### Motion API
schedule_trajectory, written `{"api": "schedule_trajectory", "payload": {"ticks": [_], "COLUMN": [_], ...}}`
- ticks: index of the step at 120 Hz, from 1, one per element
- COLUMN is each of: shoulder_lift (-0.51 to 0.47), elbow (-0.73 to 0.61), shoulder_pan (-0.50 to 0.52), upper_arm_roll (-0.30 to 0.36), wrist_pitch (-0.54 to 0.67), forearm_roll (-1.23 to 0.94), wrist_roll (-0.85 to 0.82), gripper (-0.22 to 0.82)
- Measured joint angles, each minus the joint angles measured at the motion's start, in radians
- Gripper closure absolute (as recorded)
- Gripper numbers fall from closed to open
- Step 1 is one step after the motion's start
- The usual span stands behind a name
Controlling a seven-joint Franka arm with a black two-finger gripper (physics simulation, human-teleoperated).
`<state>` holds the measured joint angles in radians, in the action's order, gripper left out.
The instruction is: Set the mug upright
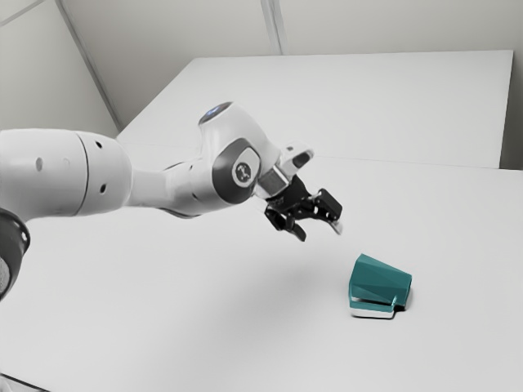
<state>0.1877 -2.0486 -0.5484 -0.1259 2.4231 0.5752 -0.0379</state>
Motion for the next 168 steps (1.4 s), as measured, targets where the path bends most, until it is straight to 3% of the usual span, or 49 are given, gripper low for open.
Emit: {"api": "schedule_trajectory", "payload": {"ticks": [54, 124, 168], "shoulder_lift": [0.072, 0.138, 0.126], "elbow": [0.006, 0.028, 0.037], "shoulder_pan": [-0.134, -0.182, -0.206], "upper_arm_roll": [-0.007, 0.003, 0.023], "wrist_pitch": [0.131, 0.199, 0.208], "forearm_roll": [0.118, 0.149, 0.152], "wrist_roll": [-0.001, 0.002, 0.003], "gripper": [0.02, 0.05, 0.34]}}
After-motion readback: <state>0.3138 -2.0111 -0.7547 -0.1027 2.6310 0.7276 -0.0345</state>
